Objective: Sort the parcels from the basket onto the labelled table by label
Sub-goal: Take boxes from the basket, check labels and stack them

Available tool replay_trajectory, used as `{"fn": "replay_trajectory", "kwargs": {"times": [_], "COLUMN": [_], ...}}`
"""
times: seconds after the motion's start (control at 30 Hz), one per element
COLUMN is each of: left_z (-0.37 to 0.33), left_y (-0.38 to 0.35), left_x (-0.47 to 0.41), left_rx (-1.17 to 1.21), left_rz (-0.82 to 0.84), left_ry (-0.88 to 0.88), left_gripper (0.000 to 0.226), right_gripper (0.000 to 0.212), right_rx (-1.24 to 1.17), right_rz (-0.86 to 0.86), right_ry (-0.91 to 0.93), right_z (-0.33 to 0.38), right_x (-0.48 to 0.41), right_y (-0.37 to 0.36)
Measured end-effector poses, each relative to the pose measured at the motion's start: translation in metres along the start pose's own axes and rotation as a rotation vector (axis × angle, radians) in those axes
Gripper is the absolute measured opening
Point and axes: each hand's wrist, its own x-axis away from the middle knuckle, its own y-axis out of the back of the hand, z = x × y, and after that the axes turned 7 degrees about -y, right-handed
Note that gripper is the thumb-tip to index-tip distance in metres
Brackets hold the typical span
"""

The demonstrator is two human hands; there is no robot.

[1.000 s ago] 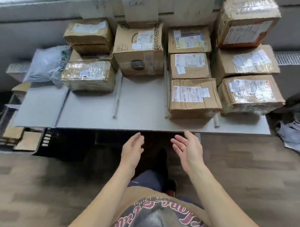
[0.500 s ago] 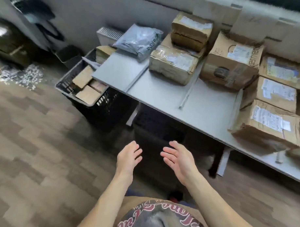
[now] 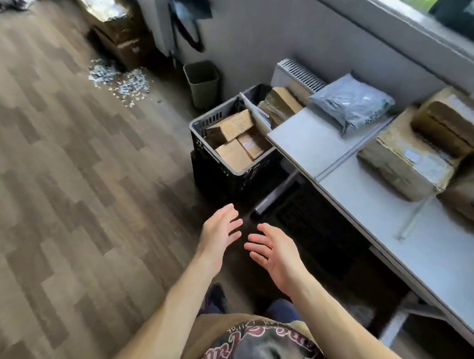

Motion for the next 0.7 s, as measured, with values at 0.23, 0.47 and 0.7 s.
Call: {"fn": "replay_trajectory", "kwargs": {"times": [0.23,0.47,0.7], "left_z": [-0.036,-0.089,-0.151], "left_y": [0.035,0.049,0.056], "left_x": [-0.043,-0.134,-0.213], "left_rx": [-0.049,-0.132,-0.226], "left_rz": [0.063,0.108,0.065], "left_ry": [0.005,0.069,0.152], "left_gripper": [0.042,0.044,0.049], "right_gripper": [0.028,0.025,0.035], "right_rx": [-0.033,-0.006,-0.001], "right_rz": [-0.037,0.037,0.081], "right_ry": [-0.072,-0.055,-0.131], "right_z": [0.017,0.063,0.146], "right_x": [-0.054,-0.133,-0.216], "right_y": [-0.045,-0.109,-0.175]}}
